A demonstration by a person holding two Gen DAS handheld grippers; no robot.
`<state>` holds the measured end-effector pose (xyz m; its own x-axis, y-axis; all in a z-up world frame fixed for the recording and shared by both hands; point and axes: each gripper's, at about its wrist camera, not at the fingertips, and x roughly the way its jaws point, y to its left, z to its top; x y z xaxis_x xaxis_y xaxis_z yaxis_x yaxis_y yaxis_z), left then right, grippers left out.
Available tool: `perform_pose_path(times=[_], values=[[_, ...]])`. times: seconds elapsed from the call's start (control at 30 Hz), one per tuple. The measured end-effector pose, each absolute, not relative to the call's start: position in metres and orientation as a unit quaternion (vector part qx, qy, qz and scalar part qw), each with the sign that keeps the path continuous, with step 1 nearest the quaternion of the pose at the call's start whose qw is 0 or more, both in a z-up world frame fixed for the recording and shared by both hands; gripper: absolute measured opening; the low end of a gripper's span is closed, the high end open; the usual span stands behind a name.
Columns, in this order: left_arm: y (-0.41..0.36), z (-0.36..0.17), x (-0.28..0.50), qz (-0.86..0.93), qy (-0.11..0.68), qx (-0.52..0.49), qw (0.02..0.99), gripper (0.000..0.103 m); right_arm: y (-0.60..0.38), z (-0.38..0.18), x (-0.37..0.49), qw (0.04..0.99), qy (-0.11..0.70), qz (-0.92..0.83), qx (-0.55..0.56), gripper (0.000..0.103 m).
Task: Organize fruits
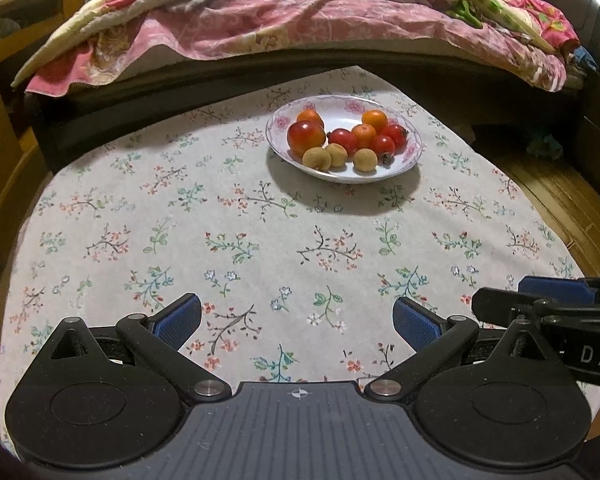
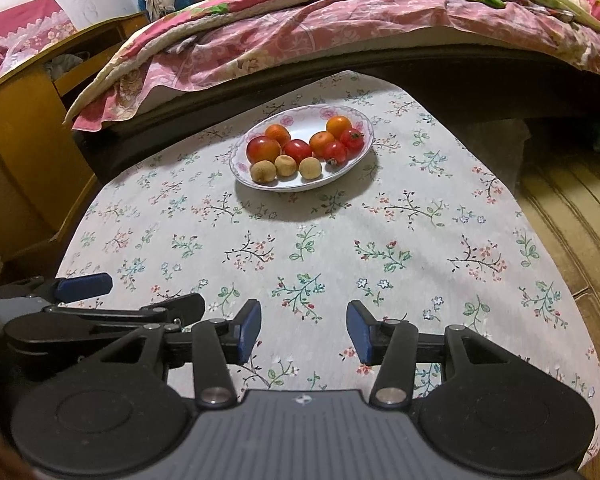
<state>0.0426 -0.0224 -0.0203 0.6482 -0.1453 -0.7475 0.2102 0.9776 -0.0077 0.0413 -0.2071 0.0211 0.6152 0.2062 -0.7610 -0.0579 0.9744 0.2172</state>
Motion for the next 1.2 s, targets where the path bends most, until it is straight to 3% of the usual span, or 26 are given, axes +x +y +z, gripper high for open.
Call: perform_pose_path(times=[1.2], values=[[-0.015,-0.025,0.022,-0.091,0.43,0.019,0.898,0.103,-0.2,0.017,0.021,0.89,0.442,0.08,0.075,0.05]])
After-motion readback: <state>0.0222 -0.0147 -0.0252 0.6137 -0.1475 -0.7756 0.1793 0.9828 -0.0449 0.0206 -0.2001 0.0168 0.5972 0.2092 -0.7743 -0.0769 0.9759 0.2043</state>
